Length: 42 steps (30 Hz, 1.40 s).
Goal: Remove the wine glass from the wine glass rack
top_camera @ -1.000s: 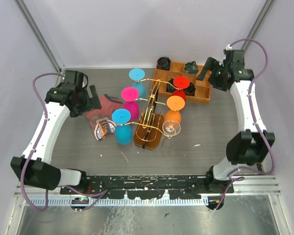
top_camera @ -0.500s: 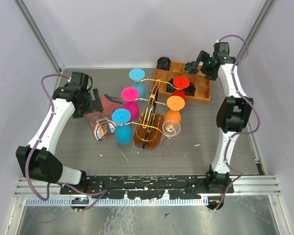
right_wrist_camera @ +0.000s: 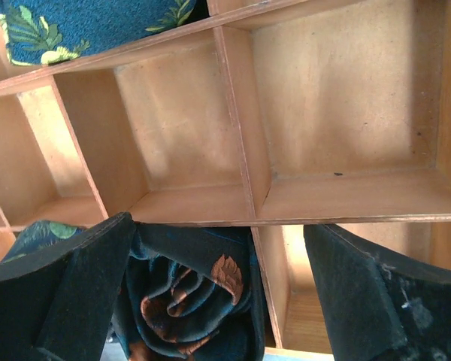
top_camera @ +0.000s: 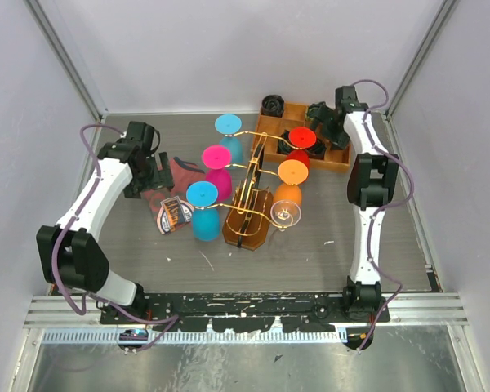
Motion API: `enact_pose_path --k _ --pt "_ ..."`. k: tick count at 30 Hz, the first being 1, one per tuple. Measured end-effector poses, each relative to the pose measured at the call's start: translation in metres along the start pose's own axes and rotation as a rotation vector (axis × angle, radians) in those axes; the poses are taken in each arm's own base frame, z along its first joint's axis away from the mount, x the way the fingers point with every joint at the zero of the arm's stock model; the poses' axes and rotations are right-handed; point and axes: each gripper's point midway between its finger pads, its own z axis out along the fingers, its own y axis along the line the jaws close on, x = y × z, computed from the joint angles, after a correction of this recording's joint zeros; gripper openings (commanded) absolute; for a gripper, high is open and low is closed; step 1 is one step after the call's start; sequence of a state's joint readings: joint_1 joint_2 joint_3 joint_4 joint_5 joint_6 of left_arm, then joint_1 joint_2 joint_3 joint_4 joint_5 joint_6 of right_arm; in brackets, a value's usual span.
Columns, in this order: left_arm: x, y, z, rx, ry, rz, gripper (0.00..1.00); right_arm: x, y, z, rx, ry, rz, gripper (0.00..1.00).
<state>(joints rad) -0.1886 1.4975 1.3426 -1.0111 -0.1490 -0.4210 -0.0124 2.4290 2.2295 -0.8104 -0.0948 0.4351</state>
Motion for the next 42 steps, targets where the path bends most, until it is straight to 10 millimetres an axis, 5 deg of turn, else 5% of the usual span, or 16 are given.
enact_pose_path --k 8,16,27,33,37,42 --pt "0.005 -0.004 0.019 -0.006 0.051 0.006 0.99 -0.009 -0.012 0.012 0.137 -0.067 0.044 1.00" --pt "0.014 -0.003 0.026 -0.006 0.081 0.009 0.99 -0.018 -0.058 0.025 0.253 -0.092 0.147 1.00" --pt "0.024 -0.003 0.037 -0.008 0.111 0.009 0.99 -0.041 -0.167 0.001 0.408 -0.147 0.300 1.00" --pt "0.031 -0.008 0.046 0.022 0.128 -0.004 0.99 -0.035 -0.221 -0.024 0.559 -0.161 0.347 1.00" --pt "0.029 -0.020 0.052 0.075 0.121 -0.026 0.99 -0.038 -0.212 -0.053 0.552 -0.190 0.332 1.00" --pt "0.029 -0.028 0.079 0.053 0.168 -0.046 0.98 -0.072 -0.128 -0.122 0.365 -0.344 0.255 1.00"
